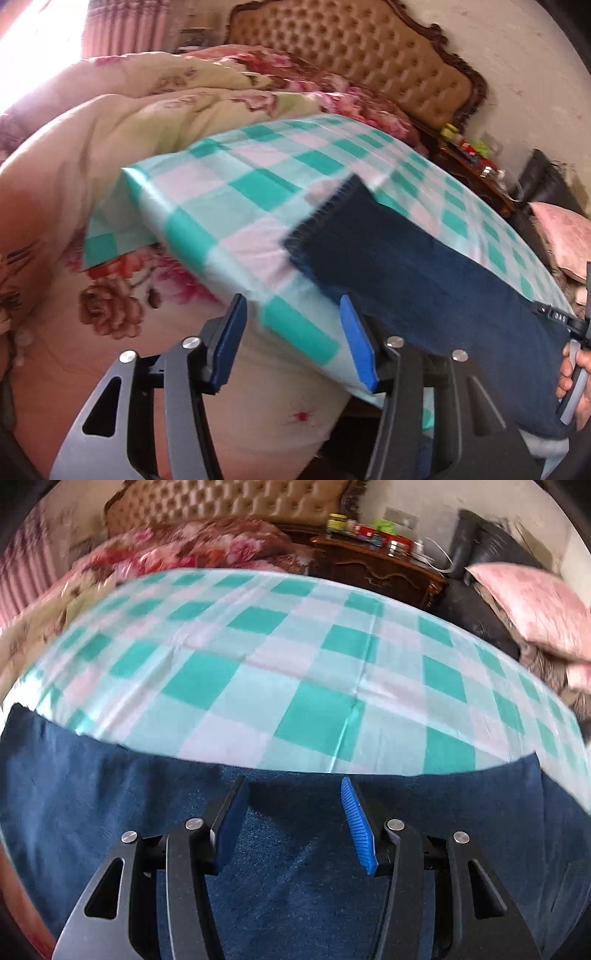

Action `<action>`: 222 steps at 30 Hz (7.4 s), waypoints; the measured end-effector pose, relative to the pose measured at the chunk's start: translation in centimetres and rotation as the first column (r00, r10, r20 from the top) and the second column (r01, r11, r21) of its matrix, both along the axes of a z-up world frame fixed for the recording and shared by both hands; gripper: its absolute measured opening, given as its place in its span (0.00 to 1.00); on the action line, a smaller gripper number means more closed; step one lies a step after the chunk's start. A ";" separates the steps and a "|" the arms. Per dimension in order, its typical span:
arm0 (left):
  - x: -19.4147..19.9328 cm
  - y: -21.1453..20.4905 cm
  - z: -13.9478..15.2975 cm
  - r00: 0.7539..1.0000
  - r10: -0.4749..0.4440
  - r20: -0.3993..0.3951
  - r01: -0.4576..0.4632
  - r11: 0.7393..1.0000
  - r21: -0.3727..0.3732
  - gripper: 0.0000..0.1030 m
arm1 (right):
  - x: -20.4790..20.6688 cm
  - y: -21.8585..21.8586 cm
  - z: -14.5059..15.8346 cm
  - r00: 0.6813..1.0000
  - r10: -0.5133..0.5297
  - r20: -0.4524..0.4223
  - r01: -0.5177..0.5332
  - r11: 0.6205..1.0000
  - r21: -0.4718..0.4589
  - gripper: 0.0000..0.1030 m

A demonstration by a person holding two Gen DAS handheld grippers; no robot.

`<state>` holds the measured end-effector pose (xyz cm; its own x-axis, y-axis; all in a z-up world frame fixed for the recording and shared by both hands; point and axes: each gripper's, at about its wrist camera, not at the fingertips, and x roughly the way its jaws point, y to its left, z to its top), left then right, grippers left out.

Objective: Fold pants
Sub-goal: 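Grasp the jeans leg hem with the left gripper, then lift the hem with the left gripper while the right gripper grasps it too, then lay the hem over the jeans with both grippers and open them, then smooth the folded jeans flat with both open grippers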

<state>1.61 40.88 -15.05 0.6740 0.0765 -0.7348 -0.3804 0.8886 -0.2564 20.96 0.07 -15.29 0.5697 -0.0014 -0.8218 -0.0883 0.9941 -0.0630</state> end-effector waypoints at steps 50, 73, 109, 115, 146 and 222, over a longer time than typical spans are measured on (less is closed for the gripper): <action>-3.7 -40.7 -2.5 0.773 -0.601 -0.204 0.471 0.328 0.819 0.53 | -9.5 -15.6 1.5 0.980 -0.085 -0.181 0.162 0.870 0.466 0.52; -0.7 -37.5 1.3 0.620 -0.782 -0.066 0.667 0.480 0.570 0.19 | -8.6 -11.4 -0.9 0.889 0.179 -0.423 0.247 0.591 0.768 0.73; -1.4 -53.8 -2.3 0.555 -0.800 -0.230 0.635 0.228 0.738 0.19 | -4.6 -20.8 -1.9 0.957 0.093 -0.274 0.115 0.747 0.655 0.13; -3.4 -55.7 -2.3 0.546 -0.808 -0.219 0.587 0.183 0.788 0.19 | -5.3 -22.5 -0.4 0.972 0.073 -0.225 0.102 0.731 0.675 0.11; -0.6 -44.5 -1.2 0.750 -0.659 -0.053 0.659 0.739 0.141 0.11 | -10.8 -17.0 0.4 0.994 0.033 -0.108 -0.017 0.989 0.148 0.35; 0.0 -34.8 -0.7 0.864 -0.488 -0.122 0.501 0.813 0.297 0.71 | -13.0 -11.3 2.6 0.997 -0.022 0.077 0.023 1.000 -0.018 0.83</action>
<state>1.63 6.12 -15.71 0.6543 -0.0329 -0.7555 0.1282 0.9894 0.0679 7.98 -11.22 -12.72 0.6307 -0.0298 -0.7754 -0.0603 0.9944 -0.0873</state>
